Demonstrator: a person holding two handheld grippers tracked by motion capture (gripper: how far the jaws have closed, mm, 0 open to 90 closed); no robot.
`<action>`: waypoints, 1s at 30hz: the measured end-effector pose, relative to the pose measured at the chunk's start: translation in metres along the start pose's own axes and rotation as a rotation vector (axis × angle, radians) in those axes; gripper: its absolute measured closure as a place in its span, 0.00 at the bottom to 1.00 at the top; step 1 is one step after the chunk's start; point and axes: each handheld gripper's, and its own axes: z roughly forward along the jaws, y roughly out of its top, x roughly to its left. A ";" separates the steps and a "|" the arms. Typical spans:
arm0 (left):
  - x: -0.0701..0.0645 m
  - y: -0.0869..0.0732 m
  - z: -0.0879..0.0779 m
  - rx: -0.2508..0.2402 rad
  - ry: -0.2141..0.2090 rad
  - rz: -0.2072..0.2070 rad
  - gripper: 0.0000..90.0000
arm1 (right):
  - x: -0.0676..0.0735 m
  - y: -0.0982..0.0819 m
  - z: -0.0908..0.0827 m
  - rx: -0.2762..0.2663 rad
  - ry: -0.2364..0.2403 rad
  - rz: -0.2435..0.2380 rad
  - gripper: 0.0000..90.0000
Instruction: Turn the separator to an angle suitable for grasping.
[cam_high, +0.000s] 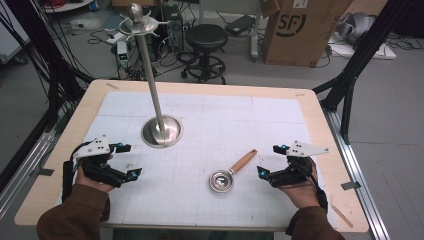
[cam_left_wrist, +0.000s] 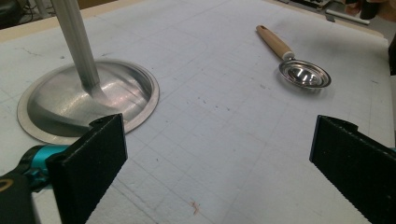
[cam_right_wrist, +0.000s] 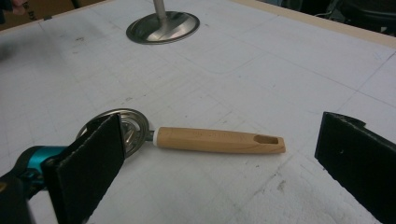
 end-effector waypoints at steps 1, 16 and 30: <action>0.000 0.000 0.000 -0.001 0.003 0.000 0.05 | -0.001 0.000 0.000 -0.001 0.000 -0.001 0.01; 0.000 0.000 0.003 -0.009 0.003 -0.004 0.05 | 0.006 0.001 0.001 0.018 -0.002 -0.010 0.06; 0.001 -0.002 0.005 0.020 0.001 0.010 0.05 | 0.002 0.001 0.011 0.064 -0.045 0.012 0.34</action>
